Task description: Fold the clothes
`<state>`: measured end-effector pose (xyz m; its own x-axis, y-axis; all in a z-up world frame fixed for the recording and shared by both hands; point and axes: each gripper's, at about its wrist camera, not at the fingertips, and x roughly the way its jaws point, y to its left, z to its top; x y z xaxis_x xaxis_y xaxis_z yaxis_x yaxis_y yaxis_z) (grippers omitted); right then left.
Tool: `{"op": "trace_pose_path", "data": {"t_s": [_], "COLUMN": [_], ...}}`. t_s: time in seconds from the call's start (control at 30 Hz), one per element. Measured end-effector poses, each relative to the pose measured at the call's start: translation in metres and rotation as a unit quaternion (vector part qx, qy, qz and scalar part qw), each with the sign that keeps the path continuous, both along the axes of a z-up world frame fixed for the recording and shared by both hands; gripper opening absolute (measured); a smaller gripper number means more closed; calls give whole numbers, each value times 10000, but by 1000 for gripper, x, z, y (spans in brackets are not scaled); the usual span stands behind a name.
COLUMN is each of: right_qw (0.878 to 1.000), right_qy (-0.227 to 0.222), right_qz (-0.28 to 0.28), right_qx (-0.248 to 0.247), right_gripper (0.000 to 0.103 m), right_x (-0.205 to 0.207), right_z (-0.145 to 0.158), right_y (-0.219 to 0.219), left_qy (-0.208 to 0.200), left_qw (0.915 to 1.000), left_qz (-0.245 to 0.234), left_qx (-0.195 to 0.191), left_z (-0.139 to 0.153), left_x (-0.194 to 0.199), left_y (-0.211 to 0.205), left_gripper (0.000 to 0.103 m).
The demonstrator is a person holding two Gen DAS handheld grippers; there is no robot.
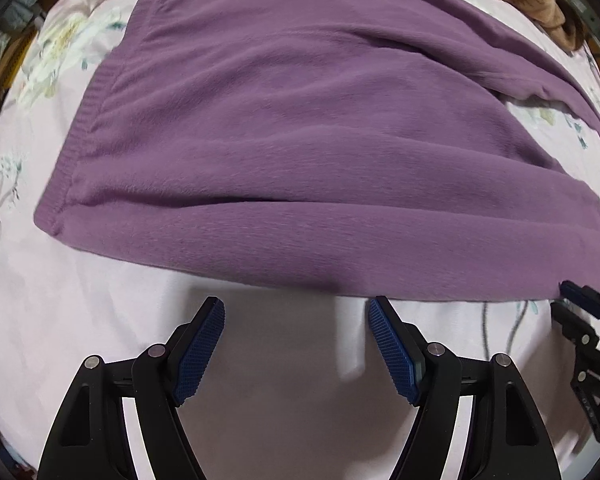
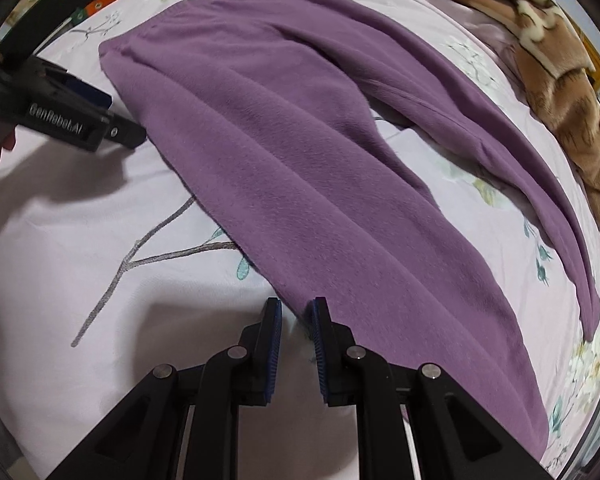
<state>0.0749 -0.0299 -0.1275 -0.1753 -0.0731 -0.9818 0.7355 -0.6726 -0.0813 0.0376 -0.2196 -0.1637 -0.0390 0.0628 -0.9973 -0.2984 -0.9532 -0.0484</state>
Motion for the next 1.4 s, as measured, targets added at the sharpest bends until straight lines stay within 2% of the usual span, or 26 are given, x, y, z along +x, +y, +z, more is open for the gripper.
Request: {"op": "trace_pose_path", "data": {"t_s": [0.27, 0.33, 0.47, 0.6, 0.8, 0.93, 1.1, 1.17, 1.2, 1.27, 1.3, 1.33, 1.37, 1.4], "right_qw": [10000, 9999, 9996, 9987, 9983, 9989, 9987, 9987, 9987, 9987, 9988, 9988, 9989, 9990], "right_qy": [57, 88, 233, 423, 469, 370, 274, 238, 221, 203, 196, 188, 179, 176], "right_qz": [33, 7, -132, -288, -348, -275, -420, -455, -467, -466, -453, -440, -429, -418], "right_qx": [47, 61, 19, -43, -3, 45, 32, 32, 35, 38, 45, 52, 56, 60], "right_gripper": [16, 16, 5, 5, 4, 4, 4, 3, 3, 3, 3, 3, 3, 3], "right_x": [-3, -5, -8, -10, -6, 4, 2, 1, 1, 1, 1, 1, 1, 0], "right_z": [-8, -7, 1, 13, 16, 10, 5, 4, 3, 3, 2, 2, 2, 2], "right_y": [-4, -5, -3, 1, 7, 6, 10, 11, 11, 12, 11, 11, 11, 11], "left_qy": [-65, -76, -15, 16, -115, -206, -278, -306, -320, -296, -299, -334, -371, -350], "left_qw": [9969, 9944, 9892, 9839, 9739, 9590, 9323, 9251, 9222, 9169, 9130, 9081, 9037, 9059], "left_qz": [580, 800, 1118, 1345, 1842, 2251, 2817, 2985, 3061, 3204, 3287, 3374, 3434, 3382], "left_qx": [523, 681, 946, 1180, 1324, 1708, 2250, 2326, 2341, 2363, 2400, 2459, 2530, 2524], "left_z": [-4, -3, 4, 11, -3, -13, -23, -30, -33, -37, -40, -44, -47, -45], "left_x": [-8, -11, -11, -7, -11, -17, -8, -6, -5, -3, -1, 2, 5, 10], "left_y": [-27, -36, -53, -69, -90, -100, -119, -125, -127, -134, -137, -140, -143, -151], "left_gripper": [78, 78, 78, 78, 78, 77, 75, 68, 60, 38, 14, 8, 8, 7]}}
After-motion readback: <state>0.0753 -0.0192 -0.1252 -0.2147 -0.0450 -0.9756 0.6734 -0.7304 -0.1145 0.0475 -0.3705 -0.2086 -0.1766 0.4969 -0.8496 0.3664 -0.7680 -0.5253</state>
